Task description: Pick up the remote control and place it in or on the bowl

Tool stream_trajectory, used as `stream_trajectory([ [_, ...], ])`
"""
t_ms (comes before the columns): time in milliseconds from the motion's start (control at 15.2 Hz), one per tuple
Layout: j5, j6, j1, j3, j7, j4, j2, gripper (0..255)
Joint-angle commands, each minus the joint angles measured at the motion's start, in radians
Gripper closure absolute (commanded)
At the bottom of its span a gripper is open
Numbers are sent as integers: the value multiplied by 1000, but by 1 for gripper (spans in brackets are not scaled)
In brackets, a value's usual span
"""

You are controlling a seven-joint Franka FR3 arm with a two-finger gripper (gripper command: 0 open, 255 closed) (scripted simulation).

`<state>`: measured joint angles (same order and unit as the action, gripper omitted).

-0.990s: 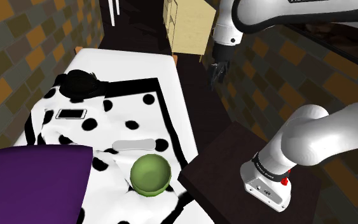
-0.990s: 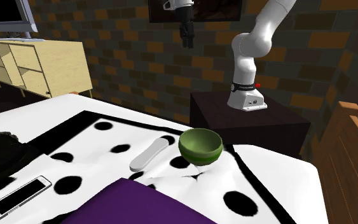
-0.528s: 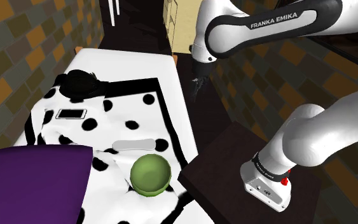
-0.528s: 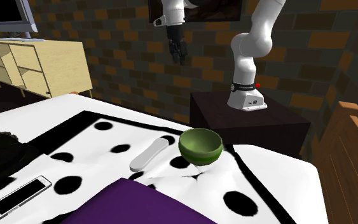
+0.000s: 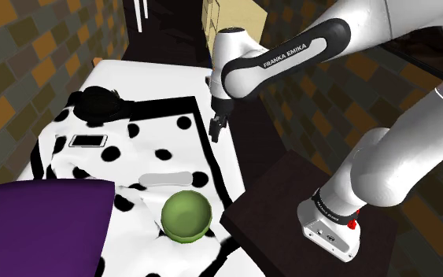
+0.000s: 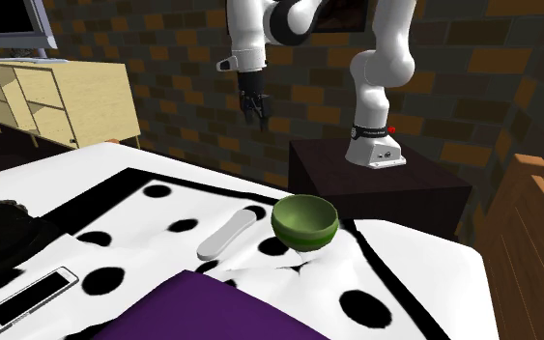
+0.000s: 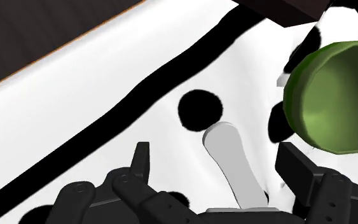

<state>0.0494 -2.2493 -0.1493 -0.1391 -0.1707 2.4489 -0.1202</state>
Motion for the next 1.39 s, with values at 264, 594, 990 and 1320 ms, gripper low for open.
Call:
stream_trajectory([
  [264, -60, -157, -35, -37, -16, -84, 220, 0],
  [594, -139, -254, -75, -49, -14, -184, 405, 0],
  [990, -236, -332, -145, -39, -10, -336, 621, 0],
  [1320, -295, -366, -203, -26, -18, -466, 774, 0],
])
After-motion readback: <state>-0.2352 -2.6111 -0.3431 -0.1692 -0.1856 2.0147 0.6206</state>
